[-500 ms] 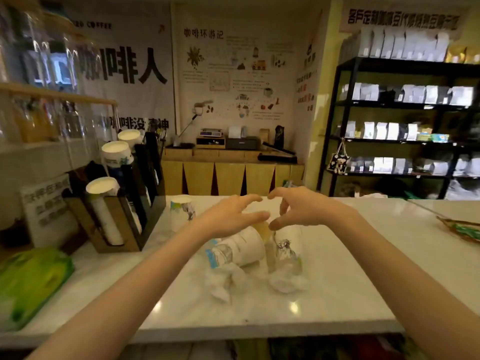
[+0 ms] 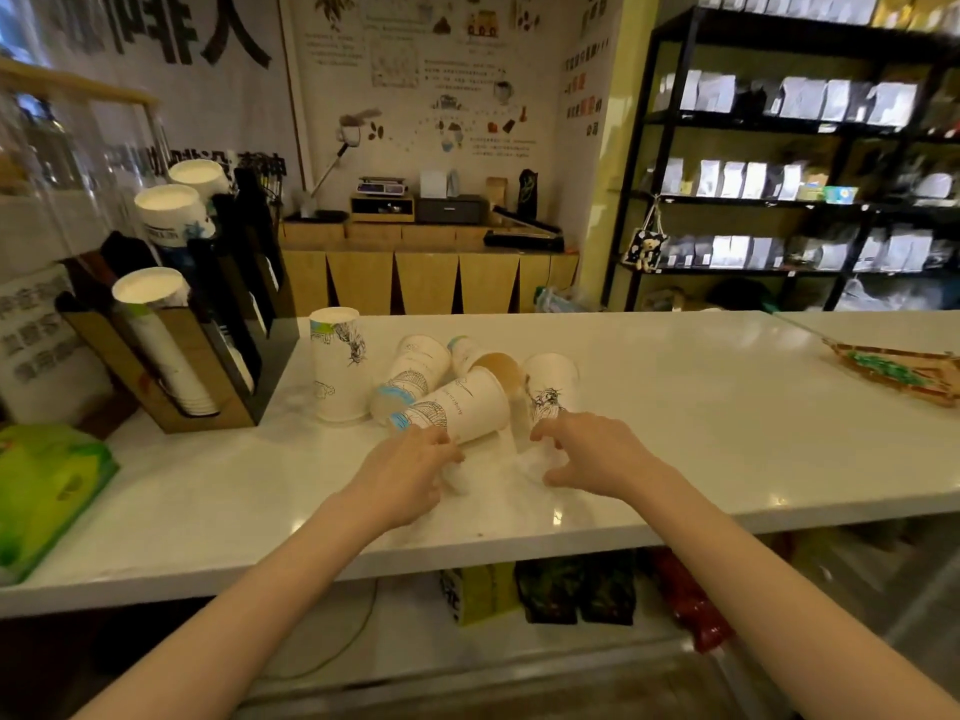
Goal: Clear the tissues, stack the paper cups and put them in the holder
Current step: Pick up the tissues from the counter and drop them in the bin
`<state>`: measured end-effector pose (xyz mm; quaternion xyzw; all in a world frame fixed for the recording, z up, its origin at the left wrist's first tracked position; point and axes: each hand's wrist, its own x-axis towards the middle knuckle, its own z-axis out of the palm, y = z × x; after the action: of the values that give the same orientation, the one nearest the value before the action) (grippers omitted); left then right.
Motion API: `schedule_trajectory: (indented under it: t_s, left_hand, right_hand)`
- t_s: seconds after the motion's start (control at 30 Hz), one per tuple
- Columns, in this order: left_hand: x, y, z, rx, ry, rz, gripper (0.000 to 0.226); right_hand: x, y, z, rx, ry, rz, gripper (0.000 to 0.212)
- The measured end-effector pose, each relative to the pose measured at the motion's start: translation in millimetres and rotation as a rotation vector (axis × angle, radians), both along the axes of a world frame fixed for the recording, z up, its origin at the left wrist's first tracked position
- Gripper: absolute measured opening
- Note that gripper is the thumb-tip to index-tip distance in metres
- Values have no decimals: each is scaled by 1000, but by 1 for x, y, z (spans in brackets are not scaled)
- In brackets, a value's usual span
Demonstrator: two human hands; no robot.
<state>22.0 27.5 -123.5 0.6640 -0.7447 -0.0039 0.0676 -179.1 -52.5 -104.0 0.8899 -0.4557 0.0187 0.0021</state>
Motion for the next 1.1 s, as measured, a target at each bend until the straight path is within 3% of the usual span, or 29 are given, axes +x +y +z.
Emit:
schedule_trajectory:
  t_s: [0.17, 0.37, 0.53, 0.7, 0.87, 0.97, 1.1]
  left_hand:
    - [7, 0, -16, 30, 75, 8, 46]
    - [14, 10, -22, -154, 210, 11, 30]
    - [18, 39, -10, -253, 430, 77, 24]
    - [17, 85, -3, -198, 619, 213, 24]
    - [5, 126, -49, -119, 753, 403, 25]
    - [-4, 145, -103, -40, 789, 520, 24]
    - [-13, 163, -194, 22, 823, 696, 18]
  right_hand:
    - [4, -2, -19, -11, -52, 17, 33]
    - [6, 4, -19, -13, -243, 61, 19]
    - [17, 26, 3, 325, -460, 171, 16]
    - [34, 57, -4, 705, -303, 326, 16]
    - [41, 82, -64, 823, -136, 362, 13]
    - [38, 89, -121, 821, -174, 284, 10]
    - [33, 96, -223, 995, -249, 90, 14]
